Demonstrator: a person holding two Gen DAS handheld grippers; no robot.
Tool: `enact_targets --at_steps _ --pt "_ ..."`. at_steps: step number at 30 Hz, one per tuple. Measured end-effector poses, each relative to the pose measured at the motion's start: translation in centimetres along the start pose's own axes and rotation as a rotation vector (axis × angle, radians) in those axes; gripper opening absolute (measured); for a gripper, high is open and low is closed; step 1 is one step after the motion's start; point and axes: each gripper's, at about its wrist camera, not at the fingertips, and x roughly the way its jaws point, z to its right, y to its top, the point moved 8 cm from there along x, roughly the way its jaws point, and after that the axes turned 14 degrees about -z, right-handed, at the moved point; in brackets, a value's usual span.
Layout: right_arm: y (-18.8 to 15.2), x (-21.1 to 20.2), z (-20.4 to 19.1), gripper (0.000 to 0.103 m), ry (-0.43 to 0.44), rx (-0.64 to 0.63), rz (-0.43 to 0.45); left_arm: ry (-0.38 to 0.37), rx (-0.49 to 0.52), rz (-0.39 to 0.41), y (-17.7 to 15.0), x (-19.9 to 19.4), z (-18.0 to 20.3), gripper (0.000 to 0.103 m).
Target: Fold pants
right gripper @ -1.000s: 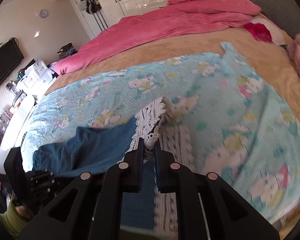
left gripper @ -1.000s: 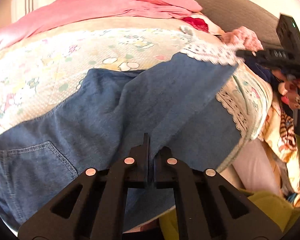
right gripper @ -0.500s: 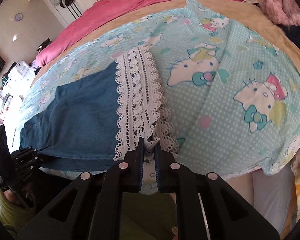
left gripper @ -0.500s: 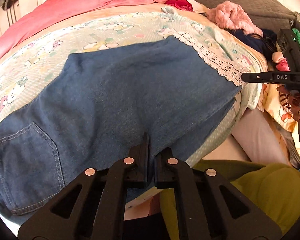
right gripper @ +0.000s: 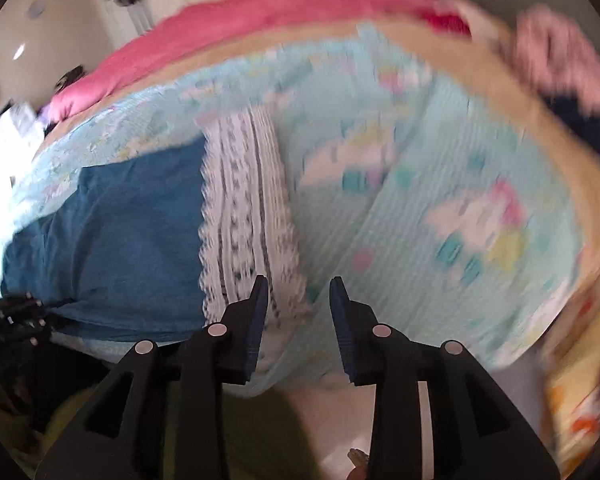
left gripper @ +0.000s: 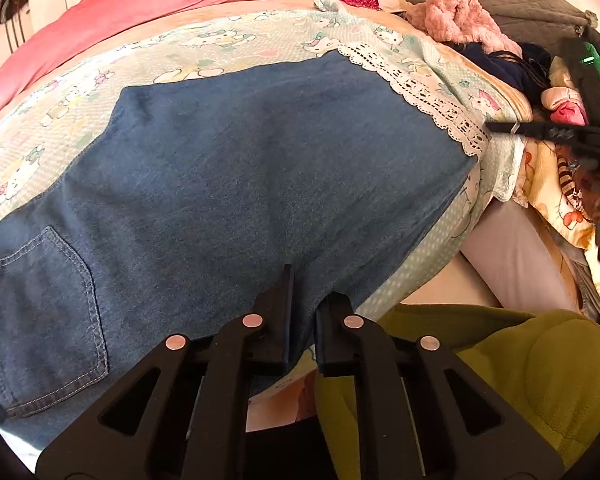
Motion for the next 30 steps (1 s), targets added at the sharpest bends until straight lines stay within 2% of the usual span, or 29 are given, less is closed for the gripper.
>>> enact_targets --at_steps 1,3,5,7,10,11,12,14,18,20,22,24,25,26,28,30 --pt "0.2 -0.9 -1.1 0.033 0.013 -0.071 0.029 0.000 0.000 0.000 0.0 0.0 0.0 0.004" --pt "-0.1 -1.8 -5.3 0.045 0.097 -0.267 0.030 -0.002 -0.001 0.001 -0.2 0.0 0.0 0.004" --pt "-1.3 -1.4 -9.4 0.045 0.151 -0.441 0.016 -0.008 -0.008 0.000 -0.2 0.0 -0.1 0.004" --pt "-2.9 -0.1 -13.4 0.044 0.155 -0.611 -0.004 -0.012 -0.015 -0.003 -0.3 0.0 -0.2 0.004" --pt "-3.6 2.2 -16.6 0.043 0.137 -0.734 -0.031 0.000 -0.014 -0.006 -0.6 -0.2 -0.2 0.004" --pt "-3.6 3.0 -17.0 0.041 0.141 -0.749 -0.047 0.001 -0.015 -0.007 -0.6 -0.2 -0.3 0.005" --pt "-3.6 4.1 -17.2 0.028 0.144 -0.754 -0.086 -0.001 -0.019 -0.010 -0.7 -0.3 -0.3 0.005" --pt "-3.7 5.5 -16.9 0.019 0.153 -0.751 -0.157 -0.014 -0.026 -0.013 -1.0 -0.3 -0.5 0.007" --pt "-4.1 6.3 -16.7 0.019 0.192 -0.731 -0.192 -0.059 -0.059 -0.016 -2.1 -0.6 -1.1 0.011" --pt "-4.1 5.8 -16.2 0.019 0.215 -0.707 -0.207 -0.075 -0.086 -0.009 -2.7 -1.3 -1.7 0.025" --pt "-3.6 4.4 -15.7 0.019 0.265 -0.674 -0.198 -0.070 -0.131 0.035 -3.0 -3.1 -3.1 0.038" --pt "-2.7 2.7 -15.1 0.021 0.300 -0.645 -0.147 -0.024 -0.189 0.083 -3.4 -5.0 -5.3 0.043" --pt "-1.8 2.1 -14.6 0.023 0.303 -0.617 -0.117 0.018 -0.228 0.095 -3.8 -5.7 -6.7 0.050" --pt "-1.0 1.8 -14.0 0.028 0.293 -0.591 -0.097 0.065 -0.269 0.102 -4.1 -6.3 -8.2 0.053" --pt "0.3 2.0 -12.7 0.029 0.259 -0.549 -0.087 0.152 -0.355 0.108 -4.9 -7.1 -11.2 0.062" --pt "1.0 3.0 -11.6 0.032 0.192 -0.532 -0.107 0.244 -0.409 0.080 -5.6 -7.0 -13.3 0.064"
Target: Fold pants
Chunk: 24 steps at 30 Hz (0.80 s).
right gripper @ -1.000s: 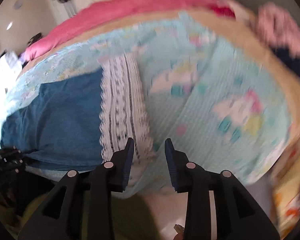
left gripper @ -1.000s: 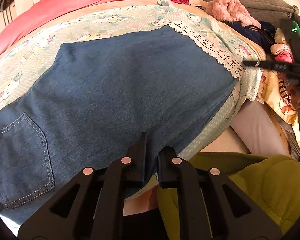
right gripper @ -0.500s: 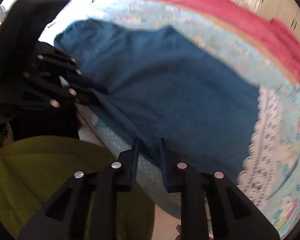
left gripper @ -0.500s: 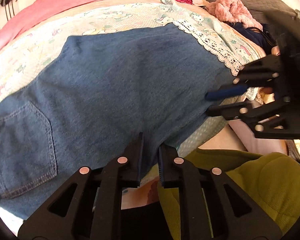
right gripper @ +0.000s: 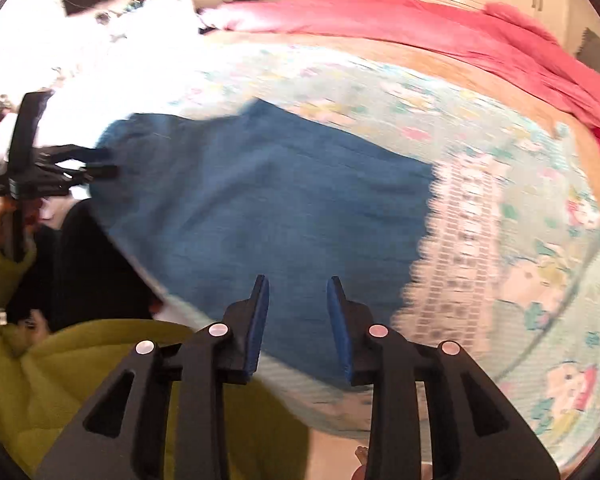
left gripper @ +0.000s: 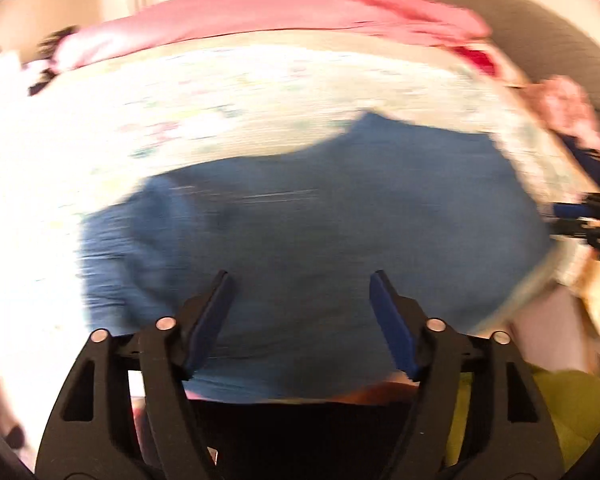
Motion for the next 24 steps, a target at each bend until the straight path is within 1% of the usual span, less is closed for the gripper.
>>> enact_targets --at_steps 2,3,4,6,8,9,10,12,14,15,17,20,22,24 --pt "-0.5 1.0 1.4 0.041 -0.048 0.031 -0.054 0.101 -0.019 -0.010 0.0 0.8 -1.6 0.064" --pt "-1.1 1.7 2.4 0.041 -0.081 0.056 -0.094 0.112 -0.027 -0.011 0.0 1.1 -2.4 0.064" --pt "-1.8 2.5 3.2 0.041 -0.098 0.084 -0.131 0.098 -0.037 -0.009 0.0 1.3 -2.7 0.062" --pt "-1.9 2.9 3.2 0.041 -0.078 0.107 -0.106 0.049 -0.067 -0.003 0.1 1.6 -3.3 0.062" --pt "-1.9 2.7 3.2 0.042 -0.077 0.113 -0.096 0.021 -0.078 -0.007 0.0 1.5 -3.3 0.062" --pt "-1.9 2.6 3.2 0.045 -0.071 0.114 -0.095 0.009 -0.081 -0.017 0.1 1.3 -3.1 0.063" --pt "-1.7 2.4 3.1 0.045 -0.055 0.121 -0.092 -0.012 -0.086 -0.019 0.3 1.0 -3.0 0.066" --pt "-1.2 1.5 2.8 0.045 -0.019 0.136 -0.064 -0.074 -0.091 0.009 1.4 -0.5 -2.4 0.068" --pt "-0.1 0.2 2.7 0.045 0.021 0.141 -0.007 -0.105 -0.076 0.043 2.6 -1.8 -1.5 0.069" --pt "0.6 -0.2 2.4 0.045 0.028 0.138 0.015 -0.117 -0.053 0.063 3.8 -2.5 -0.4 0.070" --pt "1.9 -0.4 2.5 0.045 0.031 0.124 0.043 -0.132 -0.007 0.077 6.0 -2.7 1.0 0.073" --pt "3.3 -0.3 3.7 0.045 0.028 0.157 0.067 -0.149 0.073 0.069 9.5 -1.2 3.8 0.073" --pt "4.1 -1.0 5.3 0.045 0.026 0.207 0.101 -0.180 0.097 0.032 11.8 0.9 5.1 0.073" --pt "4.9 -1.6 7.7 0.045 0.026 0.267 0.141 -0.205 0.096 -0.014 13.4 3.1 5.7 0.073"
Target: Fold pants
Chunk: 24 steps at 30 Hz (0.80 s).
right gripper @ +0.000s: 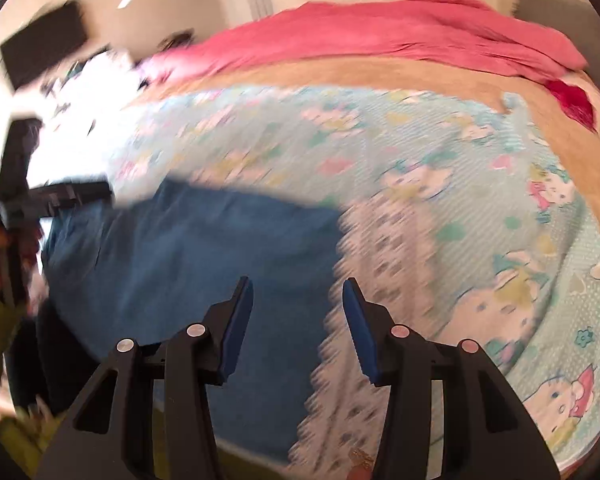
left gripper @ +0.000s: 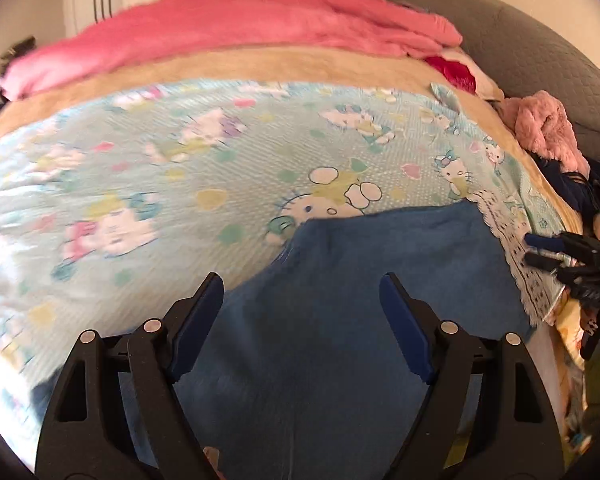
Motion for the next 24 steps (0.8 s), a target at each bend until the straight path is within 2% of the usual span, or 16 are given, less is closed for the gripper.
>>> enact_targets --at_steps 4,8,10,12,14,15,18,19,20,21,24 --pt "3.0 -0.2 4.6 0.045 -0.020 0.089 0.032 -0.022 -0.027 -0.062 1.6 3.6 -0.5 0.073" --pt "4.5 2.2 7.2 0.045 0.006 0.117 -0.027 -0.063 -0.068 -0.097 2.3 6.3 -1.1 0.073" --pt "4.9 3.7 7.7 0.045 0.031 0.114 -0.059 -0.091 -0.091 -0.091 2.3 6.8 -1.2 0.072" --pt "4.8 5.2 7.9 0.045 0.040 0.115 -0.089 -0.123 -0.098 -0.080 2.5 6.9 -0.8 0.056" --pt "4.5 6.4 8.1 0.045 0.058 0.130 -0.119 -0.161 -0.098 -0.084 2.6 6.9 -0.3 0.010" --pt "4.3 6.8 8.2 0.046 0.069 0.141 -0.124 -0.177 -0.093 -0.088 2.6 6.8 0.1 0.005" --pt "3.9 7.3 8.4 0.046 0.120 0.170 -0.114 -0.149 -0.062 -0.083 2.7 6.6 0.7 0.001" --pt "3.8 7.3 8.5 0.041 0.141 0.176 -0.114 -0.141 -0.056 -0.074 2.7 6.5 0.8 0.001" --pt "3.7 7.2 8.2 0.026 0.163 0.169 -0.114 -0.134 -0.053 -0.067 2.9 6.4 0.8 0.000" --pt "3.7 7.0 8.0 0.019 0.173 0.163 -0.108 -0.126 -0.052 -0.055 3.1 6.2 0.9 0.000" --pt "4.6 4.8 7.4 0.017 0.162 0.129 -0.029 -0.101 -0.048 -0.025 4.0 5.4 0.7 0.000"
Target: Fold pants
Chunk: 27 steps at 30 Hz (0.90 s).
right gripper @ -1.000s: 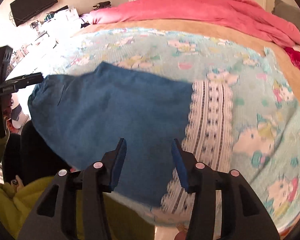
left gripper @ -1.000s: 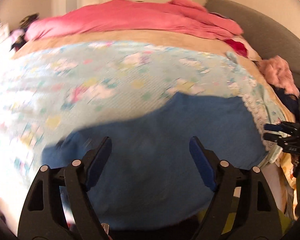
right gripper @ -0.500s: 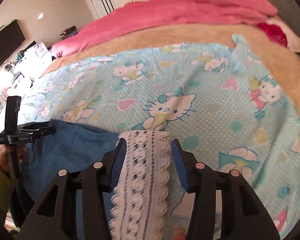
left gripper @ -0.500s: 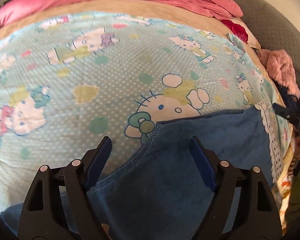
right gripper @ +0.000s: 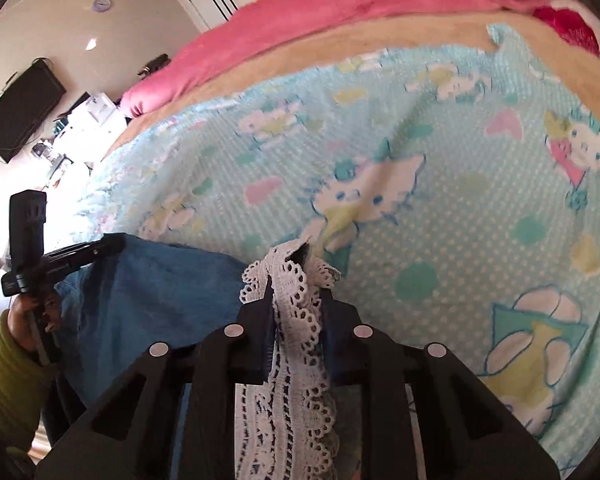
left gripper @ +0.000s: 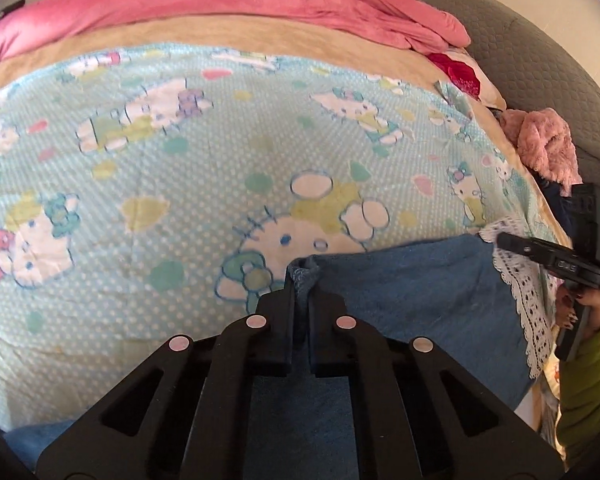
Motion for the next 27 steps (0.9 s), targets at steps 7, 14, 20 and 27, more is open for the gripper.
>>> enact_targets --at_steps 7,14,20,27 --pt "3.1 -0.1 0.4 0.017 -0.141 -0.070 0.026 0.083 0.028 -0.001 2.0 0.8 0.6 0.000" --pt "2.7 2.7 2.0 0.027 -0.243 -0.075 -0.039 0.157 0.058 0.006 1.7 2.6 -0.6 0.009" --pt "2.4 -0.6 2.5 0.050 -0.328 -0.026 0.036 0.134 -0.045 0.066 0.6 -0.9 -2.9 0.027" --pt "-1.0 -5.0 -1.1 0.069 -0.348 -0.091 0.153 0.221 -0.053 0.206 -3.2 -8.6 -4.2 0.062"
